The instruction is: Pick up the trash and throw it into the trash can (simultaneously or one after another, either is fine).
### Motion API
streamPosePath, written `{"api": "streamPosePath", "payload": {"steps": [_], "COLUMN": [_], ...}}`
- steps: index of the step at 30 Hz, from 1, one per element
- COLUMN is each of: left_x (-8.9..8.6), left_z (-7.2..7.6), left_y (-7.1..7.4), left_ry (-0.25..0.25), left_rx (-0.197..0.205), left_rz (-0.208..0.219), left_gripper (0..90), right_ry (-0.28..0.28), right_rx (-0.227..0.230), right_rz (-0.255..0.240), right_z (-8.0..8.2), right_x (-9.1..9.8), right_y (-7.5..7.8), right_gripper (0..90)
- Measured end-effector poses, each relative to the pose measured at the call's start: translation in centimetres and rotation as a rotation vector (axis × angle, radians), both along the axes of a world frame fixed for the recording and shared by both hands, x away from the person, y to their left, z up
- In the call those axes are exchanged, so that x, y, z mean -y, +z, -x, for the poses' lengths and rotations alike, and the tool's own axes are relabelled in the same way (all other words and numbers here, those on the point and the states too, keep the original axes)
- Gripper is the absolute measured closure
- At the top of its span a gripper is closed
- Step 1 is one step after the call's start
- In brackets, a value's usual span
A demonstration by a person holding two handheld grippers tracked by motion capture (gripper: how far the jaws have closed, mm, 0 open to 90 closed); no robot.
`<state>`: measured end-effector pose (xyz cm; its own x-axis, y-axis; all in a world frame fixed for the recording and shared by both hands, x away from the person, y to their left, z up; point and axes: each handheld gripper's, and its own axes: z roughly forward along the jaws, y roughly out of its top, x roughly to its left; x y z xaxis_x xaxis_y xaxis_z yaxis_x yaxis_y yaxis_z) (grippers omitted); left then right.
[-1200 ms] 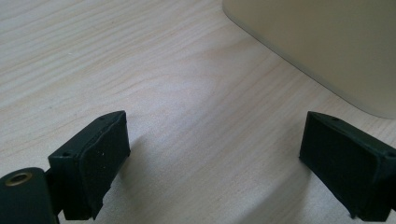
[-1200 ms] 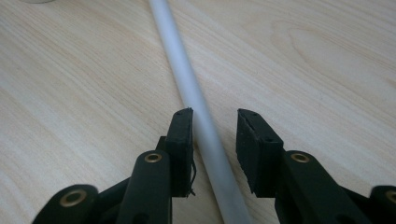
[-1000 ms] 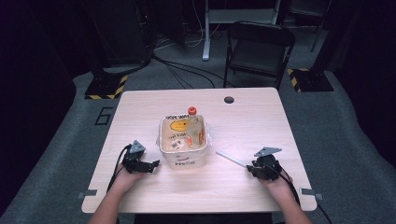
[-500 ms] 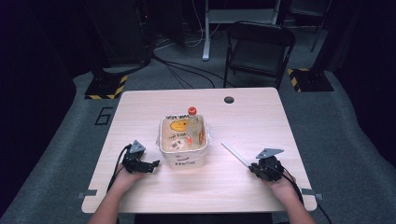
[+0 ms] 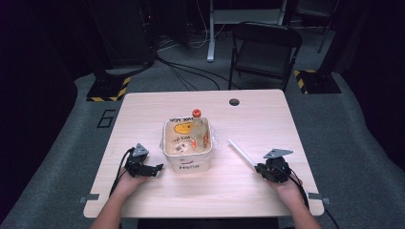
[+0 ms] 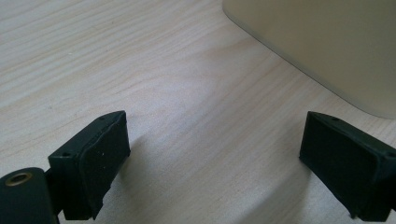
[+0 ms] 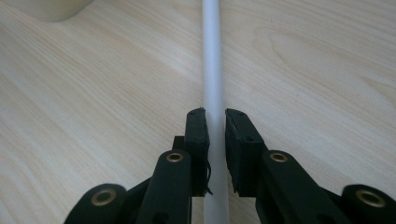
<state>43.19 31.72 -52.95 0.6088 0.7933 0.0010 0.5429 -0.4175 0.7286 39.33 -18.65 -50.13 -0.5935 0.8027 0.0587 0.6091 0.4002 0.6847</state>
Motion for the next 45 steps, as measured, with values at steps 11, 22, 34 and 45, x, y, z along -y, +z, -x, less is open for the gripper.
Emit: {"api": "streamPosePath", "payload": {"steps": [11, 22, 34, 45], "left_x": [0.0, 0.0, 0.0, 0.0], "left_z": [0.0, 0.0, 0.0, 0.0], "left_y": [0.0, 0.0, 0.0, 0.0], "left_ry": [0.000, 0.000, 0.000, 0.001], "left_rx": [0.000, 0.000, 0.000, 0.000], "left_rz": [0.001, 0.001, 0.000, 0.001], "left_gripper": [8.1, 8.1, 8.0, 8.1], "right_ry": [0.015, 0.039, 0.061, 0.103], "right_rx": [-0.002, -0.003, 0.009, 0.013], "right_rz": [-0.058, -0.086, -0.119, -0.114], "right_z": [0.4, 0.9, 1.0, 1.2], "right_x": [-0.7, -1.1, -0.6, -0.7], "right_y": [1.2, 2.5, 5.2, 7.8], "right_gripper": [79.0, 79.1, 79.1, 79.1]}}
